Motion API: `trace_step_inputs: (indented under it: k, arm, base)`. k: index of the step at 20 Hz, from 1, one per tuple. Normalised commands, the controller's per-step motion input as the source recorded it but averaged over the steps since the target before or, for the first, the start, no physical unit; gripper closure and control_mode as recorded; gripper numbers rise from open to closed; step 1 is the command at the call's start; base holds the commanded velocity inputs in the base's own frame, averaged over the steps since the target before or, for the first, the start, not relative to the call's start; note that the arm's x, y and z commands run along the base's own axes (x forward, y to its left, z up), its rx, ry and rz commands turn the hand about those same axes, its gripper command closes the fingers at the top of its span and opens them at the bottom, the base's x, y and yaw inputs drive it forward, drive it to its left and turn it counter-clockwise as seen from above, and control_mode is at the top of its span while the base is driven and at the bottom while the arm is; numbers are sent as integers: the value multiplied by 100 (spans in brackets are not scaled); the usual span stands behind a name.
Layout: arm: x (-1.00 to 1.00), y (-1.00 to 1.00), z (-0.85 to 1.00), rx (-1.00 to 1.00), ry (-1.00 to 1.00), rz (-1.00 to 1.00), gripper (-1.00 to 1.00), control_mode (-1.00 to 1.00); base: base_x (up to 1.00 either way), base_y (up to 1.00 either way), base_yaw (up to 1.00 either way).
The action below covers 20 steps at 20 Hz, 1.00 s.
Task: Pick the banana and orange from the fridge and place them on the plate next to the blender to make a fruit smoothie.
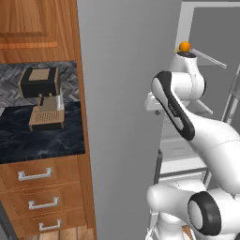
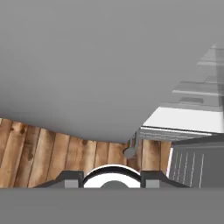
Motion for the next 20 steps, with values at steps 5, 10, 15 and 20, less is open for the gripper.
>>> trace_step_inputs:
  k: [5, 10, 15, 20]
  arm:
    - [-29, -32, 11, 0, -24, 0, -100, -100]
    - [-23, -92, 58, 0, -31, 9, -100, -100]
    - [21, -84, 69, -3, -3, 2, -100, -100]
    - [63, -59, 59, 0, 3, 0, -100, -100]
  base:
    - [0, 0, 0]
    - [0, 0, 0]
    - [0, 0, 0]
    - [0, 0, 0]
